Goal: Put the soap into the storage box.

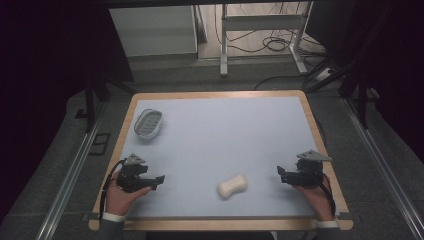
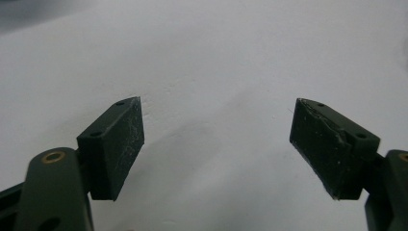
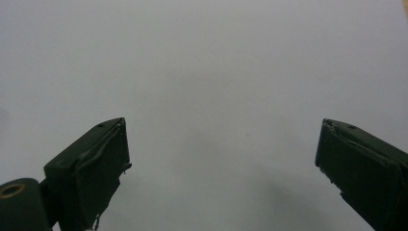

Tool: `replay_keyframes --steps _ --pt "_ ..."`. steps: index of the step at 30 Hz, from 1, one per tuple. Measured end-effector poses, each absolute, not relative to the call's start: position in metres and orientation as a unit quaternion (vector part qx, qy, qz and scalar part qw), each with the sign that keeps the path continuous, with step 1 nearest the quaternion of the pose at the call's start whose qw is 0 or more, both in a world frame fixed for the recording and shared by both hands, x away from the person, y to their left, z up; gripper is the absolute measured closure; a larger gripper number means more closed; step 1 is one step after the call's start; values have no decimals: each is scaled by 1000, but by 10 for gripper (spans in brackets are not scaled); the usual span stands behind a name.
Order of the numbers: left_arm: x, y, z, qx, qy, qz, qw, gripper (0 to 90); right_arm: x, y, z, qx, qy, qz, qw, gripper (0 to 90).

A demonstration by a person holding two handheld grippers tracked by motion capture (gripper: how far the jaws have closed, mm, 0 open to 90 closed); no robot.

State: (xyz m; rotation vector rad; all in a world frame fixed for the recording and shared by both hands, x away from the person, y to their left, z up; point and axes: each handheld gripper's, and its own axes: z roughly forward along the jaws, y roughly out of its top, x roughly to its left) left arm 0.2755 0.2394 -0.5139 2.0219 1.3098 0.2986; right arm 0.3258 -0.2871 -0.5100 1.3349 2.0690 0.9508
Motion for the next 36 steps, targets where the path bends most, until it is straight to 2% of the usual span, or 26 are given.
replay_keyframes --steps 5,24,36 --pt "276 242 -516 780 507 115 349 198 322 -284 -507 474 771 331 269 40" --pt "273 251 -511 763 516 119 371 211 320 -287 -507 479 766 343 257 56" --pt "271 248 -505 778 502 122 356 216 316 -292 -502 485 753 354 271 65"
